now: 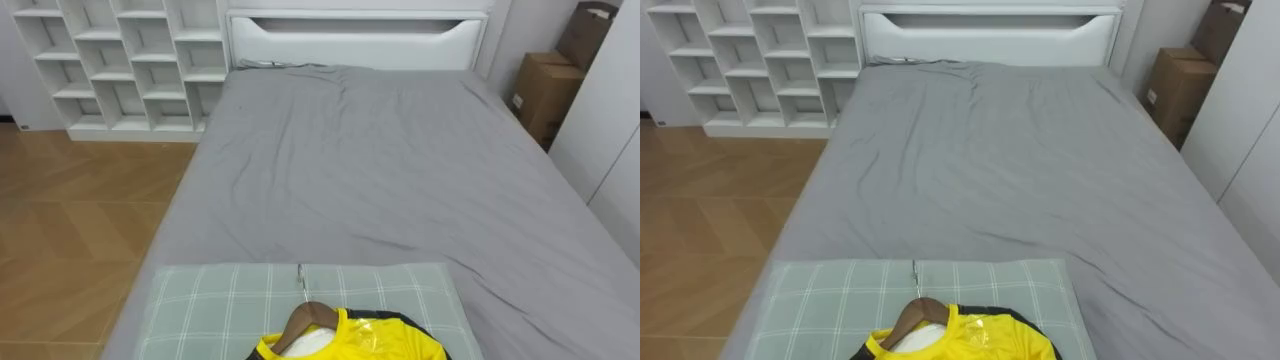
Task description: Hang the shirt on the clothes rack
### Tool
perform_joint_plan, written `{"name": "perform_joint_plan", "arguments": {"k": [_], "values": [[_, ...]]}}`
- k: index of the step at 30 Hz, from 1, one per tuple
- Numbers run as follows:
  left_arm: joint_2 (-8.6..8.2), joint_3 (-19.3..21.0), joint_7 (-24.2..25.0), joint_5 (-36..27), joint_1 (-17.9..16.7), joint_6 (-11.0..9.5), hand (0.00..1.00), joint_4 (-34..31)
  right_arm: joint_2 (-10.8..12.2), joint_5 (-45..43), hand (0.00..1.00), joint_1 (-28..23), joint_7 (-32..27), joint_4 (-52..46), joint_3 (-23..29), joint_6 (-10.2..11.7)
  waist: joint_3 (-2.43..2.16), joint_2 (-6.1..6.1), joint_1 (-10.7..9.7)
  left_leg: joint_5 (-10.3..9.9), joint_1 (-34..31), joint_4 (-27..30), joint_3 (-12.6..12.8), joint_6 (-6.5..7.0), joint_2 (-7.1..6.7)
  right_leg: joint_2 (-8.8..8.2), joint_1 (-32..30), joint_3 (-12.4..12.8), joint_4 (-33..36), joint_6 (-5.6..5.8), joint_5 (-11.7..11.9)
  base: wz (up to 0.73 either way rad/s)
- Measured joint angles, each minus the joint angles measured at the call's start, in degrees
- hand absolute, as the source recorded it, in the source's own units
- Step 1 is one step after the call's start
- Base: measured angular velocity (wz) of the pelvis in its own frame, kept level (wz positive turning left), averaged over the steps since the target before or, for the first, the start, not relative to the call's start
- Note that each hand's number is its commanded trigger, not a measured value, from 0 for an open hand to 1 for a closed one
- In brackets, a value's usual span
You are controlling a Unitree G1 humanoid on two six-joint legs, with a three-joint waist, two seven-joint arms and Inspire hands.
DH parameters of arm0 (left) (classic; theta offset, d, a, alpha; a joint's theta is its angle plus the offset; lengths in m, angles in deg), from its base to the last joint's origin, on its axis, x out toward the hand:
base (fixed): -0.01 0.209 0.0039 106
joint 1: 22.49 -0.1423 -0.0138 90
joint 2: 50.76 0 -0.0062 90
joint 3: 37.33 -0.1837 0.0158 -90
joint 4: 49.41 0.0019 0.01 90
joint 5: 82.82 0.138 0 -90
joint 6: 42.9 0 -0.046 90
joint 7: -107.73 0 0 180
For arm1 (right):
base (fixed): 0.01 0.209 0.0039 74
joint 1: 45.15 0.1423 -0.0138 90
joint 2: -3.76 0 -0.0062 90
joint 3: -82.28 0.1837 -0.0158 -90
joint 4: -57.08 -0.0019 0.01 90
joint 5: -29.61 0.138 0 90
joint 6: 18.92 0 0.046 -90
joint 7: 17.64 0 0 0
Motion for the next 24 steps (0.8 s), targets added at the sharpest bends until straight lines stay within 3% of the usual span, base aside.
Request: {"name": "perform_joint_plan", "arguments": {"k": [24], "values": [[-0.03,0.85,-3.82,0.99,0.04,-2.47,0.0,-0.45,-0.03,2.04,0.0,-0.43,-0.73,-0.09,-1.66,1.32,0.08,-0.45,0.27,0.0,0.49,-0.32,0.71,0.0,0.11,0.27,-0.04,1.08,-0.15,-0.02,0.01,-0.01]]}}
